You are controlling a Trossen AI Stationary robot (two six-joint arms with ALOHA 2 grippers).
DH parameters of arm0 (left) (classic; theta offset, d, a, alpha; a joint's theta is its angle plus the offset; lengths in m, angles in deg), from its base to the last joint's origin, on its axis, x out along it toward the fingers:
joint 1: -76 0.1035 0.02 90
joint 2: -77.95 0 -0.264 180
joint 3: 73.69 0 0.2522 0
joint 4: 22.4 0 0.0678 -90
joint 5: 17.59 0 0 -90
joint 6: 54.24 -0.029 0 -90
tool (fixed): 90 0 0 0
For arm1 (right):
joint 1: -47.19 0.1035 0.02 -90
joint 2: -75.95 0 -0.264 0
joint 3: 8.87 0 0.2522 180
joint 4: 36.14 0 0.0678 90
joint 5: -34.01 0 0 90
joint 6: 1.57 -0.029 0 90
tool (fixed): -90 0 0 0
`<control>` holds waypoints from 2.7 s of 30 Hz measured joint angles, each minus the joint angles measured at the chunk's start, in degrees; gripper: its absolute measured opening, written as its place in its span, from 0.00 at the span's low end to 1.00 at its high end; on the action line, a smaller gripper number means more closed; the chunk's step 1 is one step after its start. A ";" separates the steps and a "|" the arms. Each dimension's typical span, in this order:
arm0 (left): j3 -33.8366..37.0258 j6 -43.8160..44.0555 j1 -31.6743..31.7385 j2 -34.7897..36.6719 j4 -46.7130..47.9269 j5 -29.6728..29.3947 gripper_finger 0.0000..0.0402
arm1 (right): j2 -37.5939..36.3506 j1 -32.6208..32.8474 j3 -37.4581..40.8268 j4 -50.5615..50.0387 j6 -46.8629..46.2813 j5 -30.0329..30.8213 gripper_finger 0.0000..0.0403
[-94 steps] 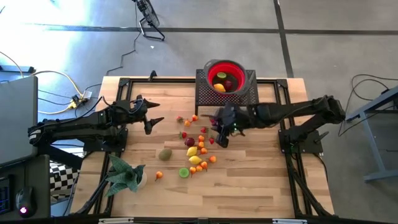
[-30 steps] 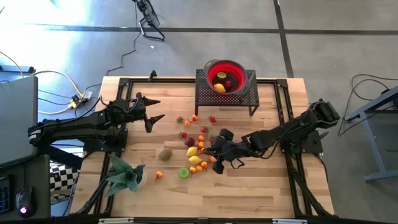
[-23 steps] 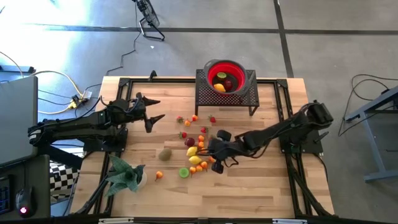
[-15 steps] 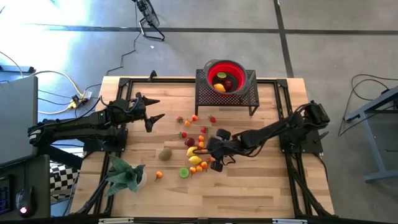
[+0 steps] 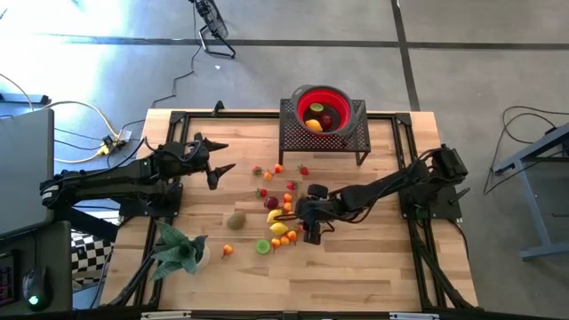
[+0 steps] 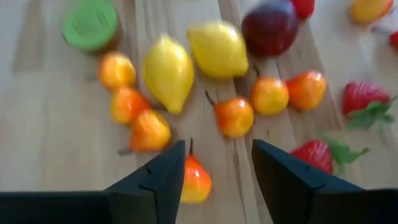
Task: Pick & Place Fruit
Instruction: Put the pear into the strainer on the shelf
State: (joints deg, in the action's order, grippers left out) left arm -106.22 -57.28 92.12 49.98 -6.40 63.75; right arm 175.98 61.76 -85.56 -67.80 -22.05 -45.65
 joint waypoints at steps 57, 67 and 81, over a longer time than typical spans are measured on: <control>0.02 0.34 0.02 0.00 2.19 0.05 0.84 | 9.20 -4.55 -17.91 -27.57 -5.39 -5.60 0.36; 0.02 0.34 0.02 -0.01 2.23 0.15 0.84 | 12.11 -3.69 -17.99 -26.22 -4.56 -6.22 0.36; 0.02 0.04 0.01 -0.01 2.67 0.16 0.84 | 14.71 -3.69 -17.91 -25.93 -7.77 -9.08 0.36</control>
State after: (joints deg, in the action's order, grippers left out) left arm -106.20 -57.24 92.13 49.96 -3.73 63.91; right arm 190.68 58.07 -103.47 -93.72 -29.82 -54.73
